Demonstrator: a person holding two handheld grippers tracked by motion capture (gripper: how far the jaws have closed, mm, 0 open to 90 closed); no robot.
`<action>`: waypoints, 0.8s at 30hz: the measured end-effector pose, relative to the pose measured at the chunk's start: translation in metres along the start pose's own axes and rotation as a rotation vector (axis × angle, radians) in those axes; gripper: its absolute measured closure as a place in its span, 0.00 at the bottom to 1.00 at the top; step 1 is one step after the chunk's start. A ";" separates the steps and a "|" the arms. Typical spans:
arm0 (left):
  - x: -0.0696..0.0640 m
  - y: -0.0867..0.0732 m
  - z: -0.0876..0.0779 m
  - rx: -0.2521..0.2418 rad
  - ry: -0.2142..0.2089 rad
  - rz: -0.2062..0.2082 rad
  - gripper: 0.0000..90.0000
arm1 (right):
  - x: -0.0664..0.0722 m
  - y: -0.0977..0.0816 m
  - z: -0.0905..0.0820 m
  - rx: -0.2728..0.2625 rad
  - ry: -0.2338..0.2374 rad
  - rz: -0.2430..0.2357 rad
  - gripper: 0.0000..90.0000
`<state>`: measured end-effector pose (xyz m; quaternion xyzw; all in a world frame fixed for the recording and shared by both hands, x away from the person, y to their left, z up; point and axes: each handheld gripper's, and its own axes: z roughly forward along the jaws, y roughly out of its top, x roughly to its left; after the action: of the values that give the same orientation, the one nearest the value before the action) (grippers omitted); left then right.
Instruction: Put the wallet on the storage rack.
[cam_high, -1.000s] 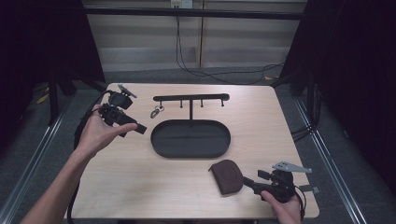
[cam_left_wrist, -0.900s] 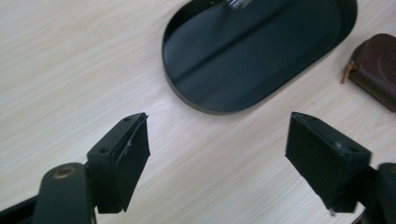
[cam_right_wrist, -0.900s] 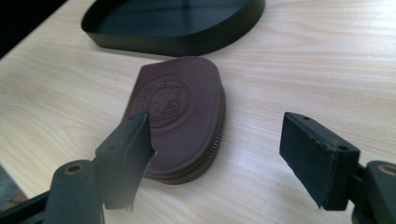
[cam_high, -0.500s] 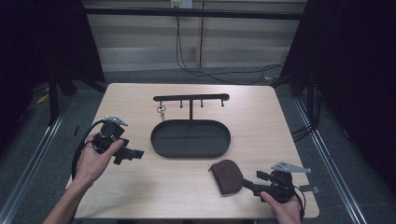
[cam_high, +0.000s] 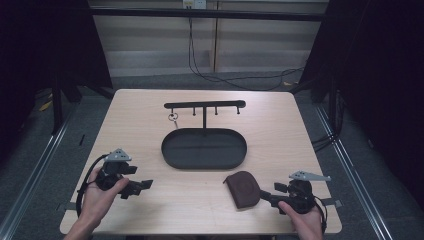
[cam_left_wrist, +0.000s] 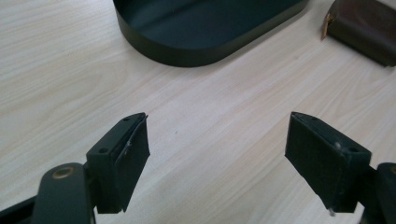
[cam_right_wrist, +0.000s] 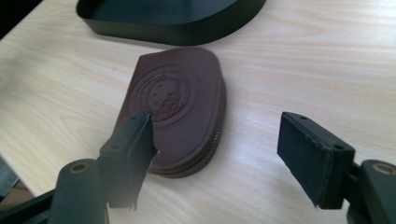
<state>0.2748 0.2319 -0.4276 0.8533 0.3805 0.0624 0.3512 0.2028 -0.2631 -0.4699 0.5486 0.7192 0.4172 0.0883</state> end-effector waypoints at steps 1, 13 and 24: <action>-0.001 -0.003 0.003 0.023 -0.024 0.003 0.24 | 0.000 0.002 -0.001 0.000 -0.001 0.006 0.29; -0.017 -0.052 0.003 -0.004 -0.058 -0.020 0.23 | 0.004 0.015 0.008 0.177 0.032 0.006 0.34; -0.018 -0.068 -0.001 -0.102 -0.012 -0.076 0.21 | 0.015 0.039 0.027 0.257 0.002 -0.035 0.34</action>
<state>0.2210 0.2513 -0.4680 0.8196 0.4066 0.0631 0.3987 0.2411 -0.2342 -0.4549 0.5423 0.7763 0.3206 0.0236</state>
